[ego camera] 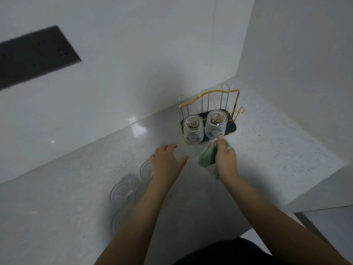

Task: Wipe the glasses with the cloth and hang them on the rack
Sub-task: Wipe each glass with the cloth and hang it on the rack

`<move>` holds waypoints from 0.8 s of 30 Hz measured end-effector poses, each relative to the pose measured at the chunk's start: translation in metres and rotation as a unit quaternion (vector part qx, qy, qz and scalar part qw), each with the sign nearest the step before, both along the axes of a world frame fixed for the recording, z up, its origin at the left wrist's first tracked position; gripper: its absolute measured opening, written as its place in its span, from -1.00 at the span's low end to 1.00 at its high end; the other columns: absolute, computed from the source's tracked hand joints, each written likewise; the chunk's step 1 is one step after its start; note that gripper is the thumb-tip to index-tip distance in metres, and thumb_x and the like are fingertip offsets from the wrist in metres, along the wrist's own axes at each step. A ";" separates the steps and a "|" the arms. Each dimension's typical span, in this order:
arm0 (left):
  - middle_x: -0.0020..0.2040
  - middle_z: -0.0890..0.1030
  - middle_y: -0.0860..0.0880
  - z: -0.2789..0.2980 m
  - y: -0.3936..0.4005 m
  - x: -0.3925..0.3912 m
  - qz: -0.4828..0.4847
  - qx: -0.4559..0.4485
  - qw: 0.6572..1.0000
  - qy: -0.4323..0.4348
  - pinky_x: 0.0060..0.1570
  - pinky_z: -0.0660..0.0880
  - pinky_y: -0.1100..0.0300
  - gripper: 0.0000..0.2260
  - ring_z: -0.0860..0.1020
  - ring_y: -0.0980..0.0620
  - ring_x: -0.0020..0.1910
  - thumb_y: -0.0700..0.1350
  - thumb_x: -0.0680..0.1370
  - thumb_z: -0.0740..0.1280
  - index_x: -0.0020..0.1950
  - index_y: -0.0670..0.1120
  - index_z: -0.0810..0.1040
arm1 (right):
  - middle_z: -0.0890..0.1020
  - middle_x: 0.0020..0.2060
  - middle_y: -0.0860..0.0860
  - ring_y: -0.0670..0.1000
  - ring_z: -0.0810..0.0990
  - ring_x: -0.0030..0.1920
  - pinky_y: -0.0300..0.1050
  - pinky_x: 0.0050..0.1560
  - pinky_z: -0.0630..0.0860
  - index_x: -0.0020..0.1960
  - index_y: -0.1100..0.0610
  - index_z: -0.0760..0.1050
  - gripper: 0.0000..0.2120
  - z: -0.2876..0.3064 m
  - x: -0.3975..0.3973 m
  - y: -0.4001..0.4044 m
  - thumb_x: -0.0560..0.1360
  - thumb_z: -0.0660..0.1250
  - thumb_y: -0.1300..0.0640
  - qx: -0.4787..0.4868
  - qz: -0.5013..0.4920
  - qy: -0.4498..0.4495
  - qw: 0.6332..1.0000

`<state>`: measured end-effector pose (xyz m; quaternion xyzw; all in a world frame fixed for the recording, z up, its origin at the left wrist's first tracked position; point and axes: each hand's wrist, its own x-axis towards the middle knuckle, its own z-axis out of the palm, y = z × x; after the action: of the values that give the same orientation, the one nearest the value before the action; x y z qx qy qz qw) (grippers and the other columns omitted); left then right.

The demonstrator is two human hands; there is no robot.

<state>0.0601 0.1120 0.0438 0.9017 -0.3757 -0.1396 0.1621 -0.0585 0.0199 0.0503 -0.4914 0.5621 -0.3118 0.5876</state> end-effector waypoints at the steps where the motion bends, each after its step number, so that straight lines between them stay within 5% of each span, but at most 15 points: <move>1: 0.47 0.36 -0.06 -0.004 0.010 0.004 0.002 0.027 1.000 -0.006 0.42 0.14 0.01 -0.45 0.28 -0.07 0.45 0.18 0.54 0.31 0.47 -0.02 0.36 | 0.50 -0.30 0.00 -0.07 0.49 -0.25 -0.22 -0.31 0.39 -0.10 0.19 0.49 -0.62 0.000 0.003 0.010 0.60 0.08 -0.07 0.004 0.009 0.001 1.000; 6: 0.62 0.03 -0.09 -0.027 0.054 0.022 -0.001 0.113 0.994 0.010 0.51 -0.05 -0.10 -0.28 0.02 -0.09 0.58 0.23 0.54 0.29 0.58 -0.04 0.11 | 0.50 -0.30 0.00 -0.04 0.49 -0.28 -0.18 -0.36 0.38 -0.22 0.10 0.43 -0.63 0.001 0.017 0.055 0.60 0.07 -0.09 0.030 0.046 0.014 0.998; 12: 0.60 -0.04 -0.22 -0.041 0.068 0.032 0.023 0.106 0.992 0.070 0.51 -0.04 -0.11 -0.23 -0.03 -0.23 0.57 0.15 0.54 0.34 0.61 -0.01 0.00 | 0.48 -0.29 -0.03 -0.07 0.47 -0.26 -0.17 -0.30 0.38 -0.13 0.15 0.46 -0.64 0.001 0.025 0.074 0.60 0.06 -0.08 0.031 0.061 0.033 0.997; 16: 0.58 0.07 -0.23 -0.047 0.068 0.044 0.051 0.103 0.989 0.097 0.48 0.08 -0.12 -0.24 0.11 -0.25 0.53 0.08 0.54 0.36 0.61 -0.01 0.02 | 0.51 -0.31 -0.03 -0.12 0.47 -0.27 -0.22 -0.32 0.35 -0.10 0.20 0.51 -0.60 0.000 0.029 0.076 0.61 0.04 -0.05 0.021 0.069 0.039 0.997; 20: 0.48 0.27 -0.21 -0.052 0.066 0.048 0.054 0.078 0.991 0.094 0.41 0.23 -0.06 -0.20 0.30 -0.22 0.42 0.08 0.47 0.43 0.59 -0.02 0.09 | 0.54 -0.31 -0.07 -0.12 0.50 -0.25 -0.24 -0.29 0.37 -0.27 0.04 0.50 -0.60 -0.001 0.030 0.076 0.61 0.05 -0.05 0.018 0.063 0.036 0.997; 24: 0.42 0.34 -0.20 -0.049 0.069 0.052 0.049 0.036 0.993 0.103 0.36 0.27 -0.03 -0.26 0.33 -0.20 0.38 0.02 0.46 0.44 0.56 -0.02 0.17 | 0.51 -0.28 -0.07 -0.10 0.47 -0.23 -0.15 -0.17 0.36 -0.11 0.14 0.52 -0.63 -0.001 0.027 0.074 0.61 0.05 -0.04 0.029 0.051 0.033 0.998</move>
<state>0.1124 0.1808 -0.0053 0.9052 -0.3067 -0.2370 0.1742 -0.0312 0.0938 0.0498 -0.5120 0.5646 -0.2485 0.5977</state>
